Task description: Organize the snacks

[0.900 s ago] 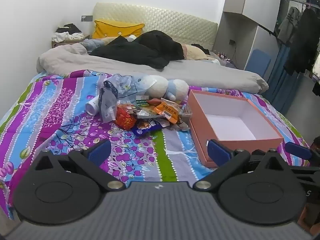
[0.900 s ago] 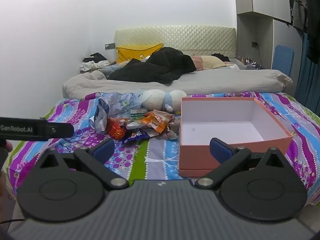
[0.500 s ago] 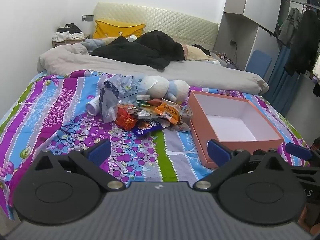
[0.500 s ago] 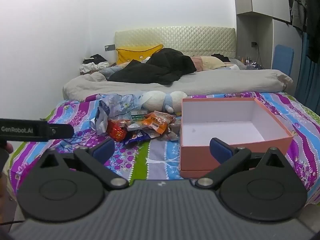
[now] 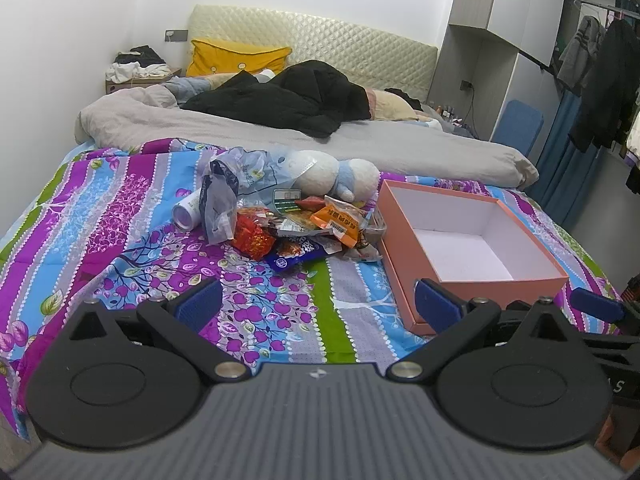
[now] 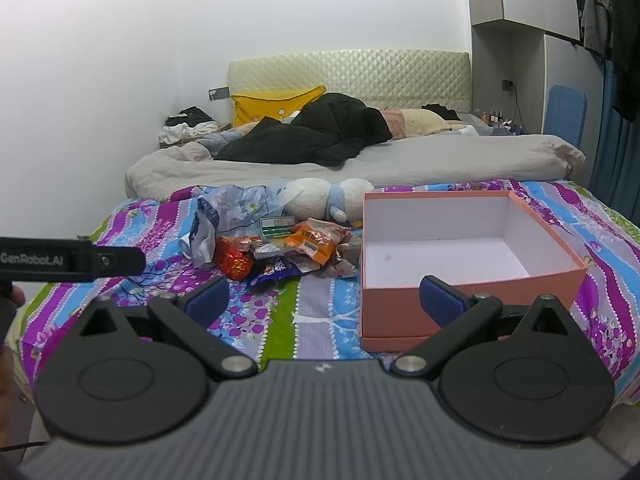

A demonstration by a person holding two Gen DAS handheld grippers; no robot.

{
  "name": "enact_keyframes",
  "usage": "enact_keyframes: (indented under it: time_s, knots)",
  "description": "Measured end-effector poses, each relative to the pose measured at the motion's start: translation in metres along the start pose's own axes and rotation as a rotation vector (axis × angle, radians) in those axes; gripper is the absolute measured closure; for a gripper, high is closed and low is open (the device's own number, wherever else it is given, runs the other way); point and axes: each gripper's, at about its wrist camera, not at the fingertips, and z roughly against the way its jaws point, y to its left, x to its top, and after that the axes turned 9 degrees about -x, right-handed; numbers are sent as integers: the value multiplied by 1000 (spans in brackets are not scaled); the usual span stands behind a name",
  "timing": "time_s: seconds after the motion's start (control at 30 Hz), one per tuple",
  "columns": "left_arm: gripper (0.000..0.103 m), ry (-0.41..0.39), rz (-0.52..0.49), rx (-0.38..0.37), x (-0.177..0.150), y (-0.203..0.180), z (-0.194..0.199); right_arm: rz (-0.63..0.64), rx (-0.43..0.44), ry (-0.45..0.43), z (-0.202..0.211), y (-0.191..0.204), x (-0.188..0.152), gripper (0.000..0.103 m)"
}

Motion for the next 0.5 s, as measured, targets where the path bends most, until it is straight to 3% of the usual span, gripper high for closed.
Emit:
enact_keyframes:
  time_s: [0.5]
  knots:
    - [0, 5, 1, -6, -2, 0, 0, -11, 5, 8, 0, 0, -1, 0]
